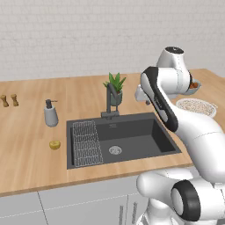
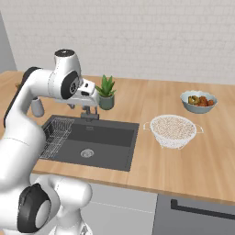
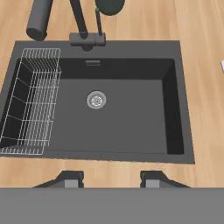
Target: Put the colander in the sink, put the kiwi in the colander, and turn on the sink faucet and pour water over the colander.
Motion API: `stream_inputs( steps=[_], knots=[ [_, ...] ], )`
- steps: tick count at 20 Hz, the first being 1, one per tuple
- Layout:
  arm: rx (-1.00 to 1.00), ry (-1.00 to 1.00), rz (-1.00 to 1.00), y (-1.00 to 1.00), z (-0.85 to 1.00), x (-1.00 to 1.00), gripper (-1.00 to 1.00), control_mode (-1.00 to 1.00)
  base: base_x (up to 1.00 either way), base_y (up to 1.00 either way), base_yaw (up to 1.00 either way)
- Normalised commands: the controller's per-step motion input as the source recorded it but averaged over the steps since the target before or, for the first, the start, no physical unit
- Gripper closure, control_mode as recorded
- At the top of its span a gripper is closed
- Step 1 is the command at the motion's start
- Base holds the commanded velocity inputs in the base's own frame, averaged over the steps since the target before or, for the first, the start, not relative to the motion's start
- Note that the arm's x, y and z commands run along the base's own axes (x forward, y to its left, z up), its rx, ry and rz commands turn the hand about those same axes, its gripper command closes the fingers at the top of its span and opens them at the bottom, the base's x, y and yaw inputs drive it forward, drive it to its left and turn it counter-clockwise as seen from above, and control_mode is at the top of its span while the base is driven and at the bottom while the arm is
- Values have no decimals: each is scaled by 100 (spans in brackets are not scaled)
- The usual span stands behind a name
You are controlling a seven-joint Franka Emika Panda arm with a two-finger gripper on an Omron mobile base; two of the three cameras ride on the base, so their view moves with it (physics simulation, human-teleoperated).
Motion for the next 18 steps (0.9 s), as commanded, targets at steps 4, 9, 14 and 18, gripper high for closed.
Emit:
stream_inputs(
  steps=[4, 9, 14, 18],
  knots=[
    [0, 0, 0, -15, 0, -8, -100, -100, 0, 0, 0],
    [0, 0, 0, -88, -1, -4, -100, -100, 0, 0, 0],
    [-2, 0, 0, -100, -1, 0, -100, -100, 0, 0, 0],
    [-5, 0, 0, -97, -17, 10, -100, -100, 0, 0, 0]
  ],
)
